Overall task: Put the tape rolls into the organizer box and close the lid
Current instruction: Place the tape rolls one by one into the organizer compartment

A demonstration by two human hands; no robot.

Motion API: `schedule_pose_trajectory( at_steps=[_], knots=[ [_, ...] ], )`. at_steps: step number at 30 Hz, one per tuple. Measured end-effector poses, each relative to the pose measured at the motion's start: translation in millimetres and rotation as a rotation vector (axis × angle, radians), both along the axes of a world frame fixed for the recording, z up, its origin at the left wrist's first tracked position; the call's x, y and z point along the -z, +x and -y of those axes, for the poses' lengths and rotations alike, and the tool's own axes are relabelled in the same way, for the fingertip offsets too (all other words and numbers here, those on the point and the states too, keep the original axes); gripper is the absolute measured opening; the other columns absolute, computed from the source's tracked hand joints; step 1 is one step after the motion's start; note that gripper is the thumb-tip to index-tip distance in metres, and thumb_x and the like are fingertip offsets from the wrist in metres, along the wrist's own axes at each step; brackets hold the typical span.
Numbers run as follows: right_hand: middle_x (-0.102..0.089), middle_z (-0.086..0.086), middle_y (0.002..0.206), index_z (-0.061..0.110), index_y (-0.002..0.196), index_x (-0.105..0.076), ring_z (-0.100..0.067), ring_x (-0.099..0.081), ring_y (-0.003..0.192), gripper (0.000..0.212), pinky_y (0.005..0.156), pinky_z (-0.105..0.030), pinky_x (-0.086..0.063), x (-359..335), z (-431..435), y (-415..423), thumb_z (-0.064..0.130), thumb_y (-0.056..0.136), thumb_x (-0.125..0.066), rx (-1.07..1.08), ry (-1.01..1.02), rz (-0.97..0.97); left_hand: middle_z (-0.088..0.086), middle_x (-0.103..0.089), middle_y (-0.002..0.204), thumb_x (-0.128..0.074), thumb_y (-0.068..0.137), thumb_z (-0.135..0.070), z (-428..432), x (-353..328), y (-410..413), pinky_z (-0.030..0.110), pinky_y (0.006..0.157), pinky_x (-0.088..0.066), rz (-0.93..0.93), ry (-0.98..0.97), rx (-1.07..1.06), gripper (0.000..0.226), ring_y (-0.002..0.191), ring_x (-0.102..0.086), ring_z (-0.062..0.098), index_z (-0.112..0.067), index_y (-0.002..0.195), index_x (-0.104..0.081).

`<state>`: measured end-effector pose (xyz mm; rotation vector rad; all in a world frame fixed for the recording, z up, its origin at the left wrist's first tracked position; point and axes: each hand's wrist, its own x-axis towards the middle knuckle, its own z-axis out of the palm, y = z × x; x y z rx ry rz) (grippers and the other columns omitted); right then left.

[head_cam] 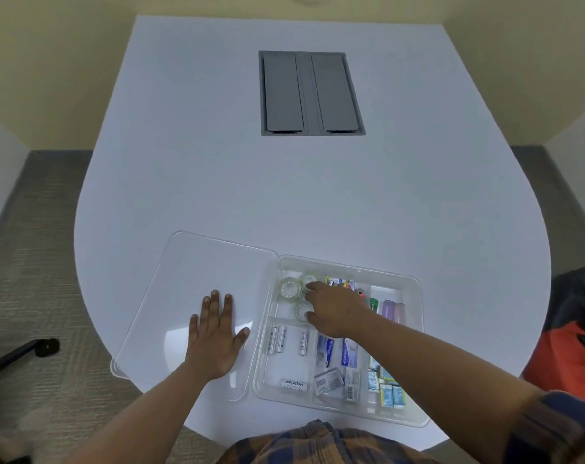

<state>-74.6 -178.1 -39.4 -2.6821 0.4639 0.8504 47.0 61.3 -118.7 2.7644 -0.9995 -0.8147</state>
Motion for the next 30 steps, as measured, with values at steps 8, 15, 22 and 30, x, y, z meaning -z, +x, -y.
schedule_pose_trajectory(
  at_steps=[8,15,22,30],
  knots=[
    [-0.051,0.006,0.135,0.022,0.119,-0.065,-0.021,-0.057,0.116,0.032,0.087,-0.037,-0.049,-21,-3,-4,0.026,0.092,-0.048,0.105,0.067,0.259,0.000,0.038,0.147,0.013,0.064,-0.082,1,-8,0,0.045,0.117,0.006,-0.071,0.023,0.007,0.100,0.144,0.025,0.020,-0.016,0.136,0.034],
    [-0.066,-0.003,0.101,0.013,0.090,-0.069,-0.026,-0.065,0.091,0.029,0.072,-0.039,-0.056,-29,-14,-10,0.027,0.089,-0.043,0.017,0.045,0.205,0.004,0.033,0.154,-0.021,0.093,-0.062,2,-11,0,0.046,0.117,0.009,-0.080,0.048,0.009,0.084,0.143,0.027,0.021,-0.015,0.136,0.034],
    [-0.066,-0.011,0.083,0.012,0.096,-0.052,-0.032,-0.061,0.076,0.025,0.065,-0.037,-0.050,-24,-17,-7,0.032,0.095,-0.037,0.031,0.111,0.151,0.003,0.036,0.151,-0.012,0.087,-0.069,3,-17,0,0.046,0.117,0.009,-0.102,0.066,0.009,0.087,0.143,0.028,0.021,-0.014,0.136,0.034],
    [-0.067,-0.007,0.109,0.025,0.115,-0.060,-0.031,-0.063,0.098,0.032,0.077,-0.035,-0.049,-17,-6,15,0.018,0.085,-0.050,0.276,-0.001,0.232,0.000,0.041,0.142,0.026,0.056,-0.083,4,-19,1,0.046,0.116,0.009,-0.117,0.093,0.023,0.107,0.135,0.035,0.017,-0.012,0.136,0.033]
  ],
)
